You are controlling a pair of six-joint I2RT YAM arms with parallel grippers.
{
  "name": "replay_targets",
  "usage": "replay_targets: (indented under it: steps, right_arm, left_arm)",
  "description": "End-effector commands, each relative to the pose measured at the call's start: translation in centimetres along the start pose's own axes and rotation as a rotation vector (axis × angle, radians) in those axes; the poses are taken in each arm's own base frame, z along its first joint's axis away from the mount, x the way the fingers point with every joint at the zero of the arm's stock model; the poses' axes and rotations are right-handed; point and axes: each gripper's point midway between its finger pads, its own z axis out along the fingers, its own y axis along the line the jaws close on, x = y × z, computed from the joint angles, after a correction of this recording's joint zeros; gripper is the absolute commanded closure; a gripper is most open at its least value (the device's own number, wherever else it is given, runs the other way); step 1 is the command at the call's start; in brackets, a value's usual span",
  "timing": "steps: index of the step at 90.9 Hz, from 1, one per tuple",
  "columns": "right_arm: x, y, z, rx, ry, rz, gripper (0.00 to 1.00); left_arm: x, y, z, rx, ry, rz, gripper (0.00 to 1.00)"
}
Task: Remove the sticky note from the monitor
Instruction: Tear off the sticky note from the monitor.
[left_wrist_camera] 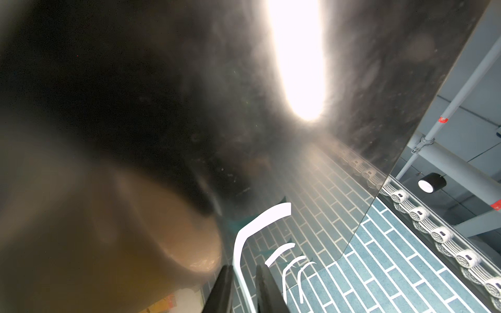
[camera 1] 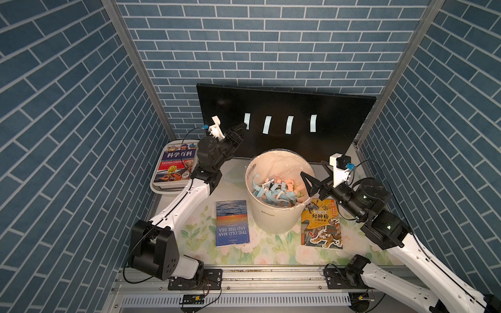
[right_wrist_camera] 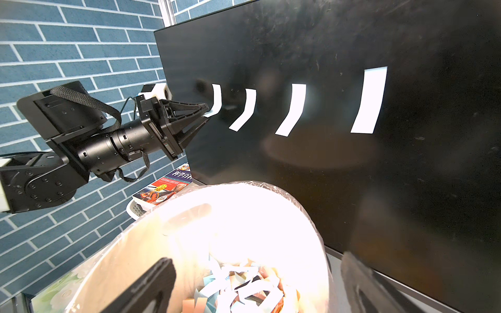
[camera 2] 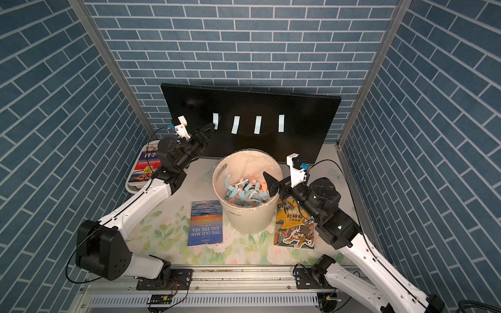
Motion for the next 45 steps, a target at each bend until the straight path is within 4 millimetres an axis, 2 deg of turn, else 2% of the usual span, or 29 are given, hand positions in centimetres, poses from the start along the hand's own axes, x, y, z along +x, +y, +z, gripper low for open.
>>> replay_targets:
  steps: [1,28,45]
  right_arm:
    - [-0.7,-0.2,-0.3,0.005,-0.034,-0.012,0.01]
    - [-0.6,-0.2,-0.2,0.006,-0.032,-0.012,0.00]
    - [-0.6,-0.1,-0.2,0.005,-0.031,-0.012,0.01]
  left_arm:
    - [-1.2,-1.2,-0.1,0.037,-0.032,0.018,0.86]
    - [-0.8,-0.8,-0.6,0.033,-0.024,0.017,1.00]
    - [-0.5,-0.9,-1.3,0.037,-0.017,0.026,1.00]
